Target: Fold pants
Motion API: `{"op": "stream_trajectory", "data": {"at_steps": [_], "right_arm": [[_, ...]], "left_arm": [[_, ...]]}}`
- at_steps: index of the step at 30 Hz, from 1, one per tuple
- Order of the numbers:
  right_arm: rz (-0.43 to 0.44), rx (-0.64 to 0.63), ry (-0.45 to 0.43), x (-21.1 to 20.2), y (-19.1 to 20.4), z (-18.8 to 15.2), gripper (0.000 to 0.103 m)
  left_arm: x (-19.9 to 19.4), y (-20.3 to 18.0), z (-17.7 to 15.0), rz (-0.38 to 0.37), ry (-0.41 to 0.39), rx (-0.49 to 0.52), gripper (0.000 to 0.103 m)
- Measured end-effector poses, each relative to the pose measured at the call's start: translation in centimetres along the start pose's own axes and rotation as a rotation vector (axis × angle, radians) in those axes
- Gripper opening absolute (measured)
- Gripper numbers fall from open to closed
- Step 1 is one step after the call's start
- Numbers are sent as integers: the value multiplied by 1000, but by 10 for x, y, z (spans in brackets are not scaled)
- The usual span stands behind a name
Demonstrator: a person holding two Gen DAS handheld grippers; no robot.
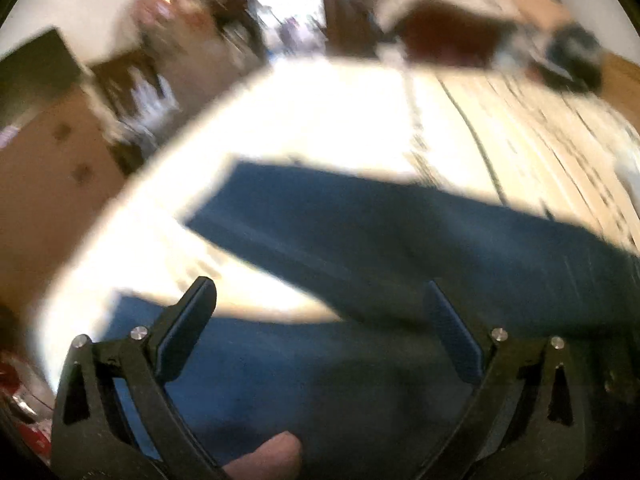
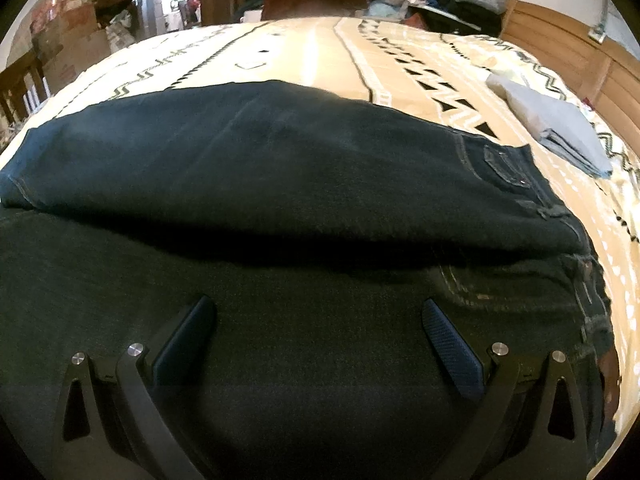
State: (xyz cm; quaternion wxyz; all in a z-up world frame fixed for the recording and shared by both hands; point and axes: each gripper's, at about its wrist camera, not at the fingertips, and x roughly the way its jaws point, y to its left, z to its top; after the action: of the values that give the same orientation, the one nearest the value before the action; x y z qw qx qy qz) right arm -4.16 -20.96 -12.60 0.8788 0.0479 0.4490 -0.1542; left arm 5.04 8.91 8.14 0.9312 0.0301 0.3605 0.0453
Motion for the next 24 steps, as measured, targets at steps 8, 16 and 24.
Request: {"op": "stream_trajectory", "data": {"at_steps": [8, 16, 24], "right_arm": [[198, -27, -2, -58, -7, 23, 101], [193, -184, -230, -195, -33, 113, 103], [116, -144, -191, -183, -76, 168, 103]], "left_arm": [[-43, 106, 86, 176, -205, -10, 103], [-23, 167, 157, 206, -222, 1, 103], [89, 154, 136, 40, -28, 30, 103]]}}
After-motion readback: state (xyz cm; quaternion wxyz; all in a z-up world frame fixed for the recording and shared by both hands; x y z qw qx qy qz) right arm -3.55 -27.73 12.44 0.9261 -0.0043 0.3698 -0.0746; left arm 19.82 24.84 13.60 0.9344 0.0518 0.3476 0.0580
